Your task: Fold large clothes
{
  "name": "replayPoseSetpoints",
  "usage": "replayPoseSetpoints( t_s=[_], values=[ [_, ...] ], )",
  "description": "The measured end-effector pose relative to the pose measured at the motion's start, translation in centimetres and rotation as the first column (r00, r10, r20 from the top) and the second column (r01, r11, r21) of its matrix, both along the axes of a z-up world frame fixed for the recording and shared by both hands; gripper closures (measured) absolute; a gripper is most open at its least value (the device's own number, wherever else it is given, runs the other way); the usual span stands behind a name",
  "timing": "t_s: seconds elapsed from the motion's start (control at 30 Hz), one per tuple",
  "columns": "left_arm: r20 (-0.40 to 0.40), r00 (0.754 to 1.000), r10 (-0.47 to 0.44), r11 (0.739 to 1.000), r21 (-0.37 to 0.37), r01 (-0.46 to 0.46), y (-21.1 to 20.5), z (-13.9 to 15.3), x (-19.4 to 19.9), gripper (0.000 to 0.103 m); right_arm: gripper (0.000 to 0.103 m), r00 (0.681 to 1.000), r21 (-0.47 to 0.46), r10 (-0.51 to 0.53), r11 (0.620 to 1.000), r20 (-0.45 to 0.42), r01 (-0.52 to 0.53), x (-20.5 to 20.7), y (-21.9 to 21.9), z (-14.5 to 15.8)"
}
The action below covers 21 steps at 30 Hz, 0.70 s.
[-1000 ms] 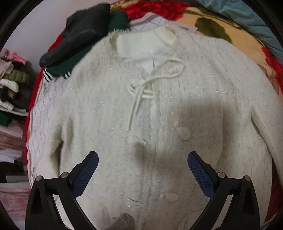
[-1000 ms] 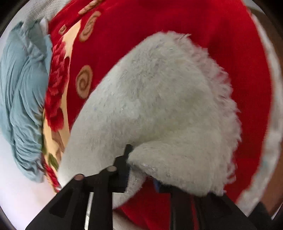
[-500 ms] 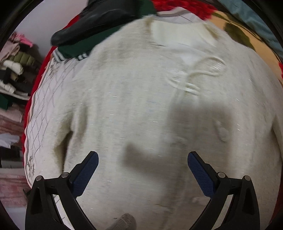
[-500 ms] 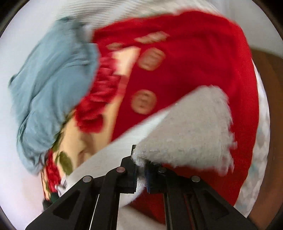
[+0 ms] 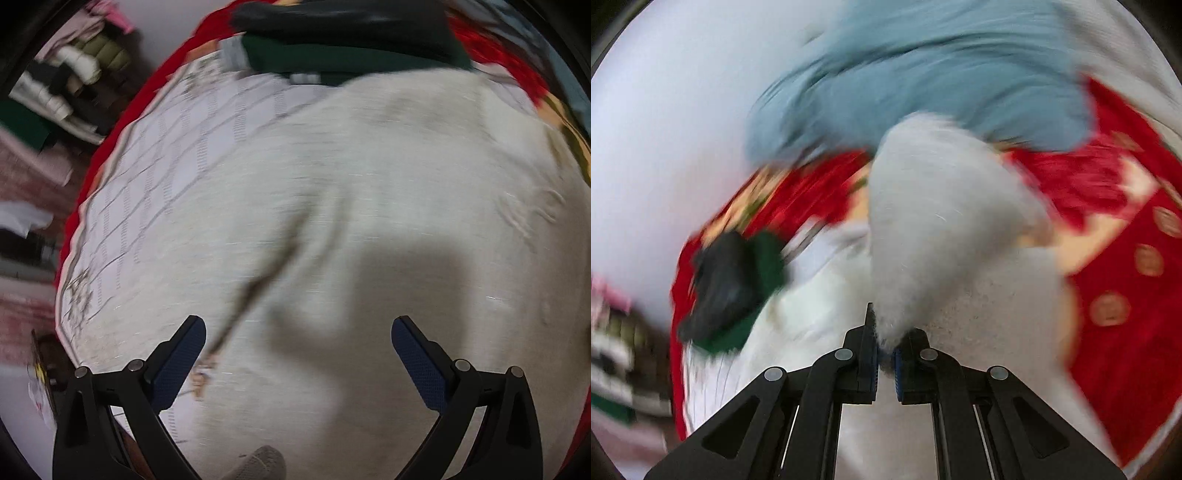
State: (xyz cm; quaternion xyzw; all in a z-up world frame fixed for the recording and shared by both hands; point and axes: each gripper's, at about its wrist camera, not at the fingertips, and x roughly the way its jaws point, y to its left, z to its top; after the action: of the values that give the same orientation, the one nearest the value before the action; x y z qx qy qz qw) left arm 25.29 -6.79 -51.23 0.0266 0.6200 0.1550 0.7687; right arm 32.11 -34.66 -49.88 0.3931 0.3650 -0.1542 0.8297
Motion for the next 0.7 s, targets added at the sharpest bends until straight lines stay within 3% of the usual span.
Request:
replayPoseSetpoints(
  t_s=[0.07,0.17,0.23,0.3,0.37,0.4,0.5,0.53,0.57,0.63,0.67,0.7],
  values=[
    [-0.001,0.999,0.039,0.999,0.018,-0.039,2.2,-0.1,-0.7,0.000,0.096,0.989,-0.049,0.149,0.988,-0.019,-0.150,4.3,6.2,-0.6],
    [-0.011,0.995,0.098,0.994,0.039,-0.097,5.4,-0.3,-2.0,0.000,0.096,0.934,-0.122,0.347,0.927,-0.083,-0.355,8.5,15.2,-3.0],
    [-0.020,0.990,0.140,0.989,0.050,-0.139,7.9,-0.4,-3.1,0.000,0.096,0.861,-0.191,0.476,0.842,-0.178,-0.505,11.1,22.2,-5.7],
    [-0.027,0.984,0.176,0.983,0.058,-0.174,10.2,-0.4,-4.4,0.000,0.096,0.764,-0.211,0.571,0.741,-0.301,-0.637,12.5,27.3,-8.7],
    [-0.045,0.975,0.216,0.975,0.054,-0.213,12.5,-0.3,-6.0,0.000,0.085,0.698,-0.159,0.607,0.701,-0.379,-0.695,13.0,29.3,-11.0],
    [-0.052,0.971,0.233,0.972,0.048,-0.230,13.3,-0.2,-6.6,0.000,0.081,0.687,-0.128,0.624,0.699,-0.372,-0.704,13.0,29.6,-11.3],
    [-0.078,0.947,0.313,0.949,-0.010,-0.314,16.7,0.2,-9.6,0.000,0.041,0.711,0.004,0.661,0.733,-0.238,-0.680,11.7,28.1,-9.9],
    [-0.083,0.939,0.334,0.941,-0.031,-0.337,17.6,0.2,-10.2,0.000,0.017,0.720,0.054,0.670,0.738,-0.178,-0.673,11.1,27.2,-9.3],
    [-0.094,0.925,0.368,0.925,-0.062,-0.374,18.5,0.1,-11.2,0.000,0.012,0.736,0.096,0.666,0.746,-0.118,-0.659,10.0,26.4,-8.3],
    [-0.140,0.882,0.450,0.869,-0.161,-0.469,20.6,-0.7,-13.2,0.001,0.012,0.754,0.136,0.650,0.759,-0.095,-0.637,8.3,25.6,-7.2],
    [-0.158,0.857,0.491,0.830,-0.212,-0.515,21.6,-1.1,-14.1,0.001,0.012,0.765,0.159,0.635,0.770,-0.102,-0.618,7.5,25.3,-7.1],
    [-0.180,0.823,0.539,0.771,-0.286,-0.568,22.7,-2.1,-15.2,0.001,0.012,0.776,0.191,0.621,0.780,-0.112,-0.596,6.7,25.1,-7.1]
  ],
)
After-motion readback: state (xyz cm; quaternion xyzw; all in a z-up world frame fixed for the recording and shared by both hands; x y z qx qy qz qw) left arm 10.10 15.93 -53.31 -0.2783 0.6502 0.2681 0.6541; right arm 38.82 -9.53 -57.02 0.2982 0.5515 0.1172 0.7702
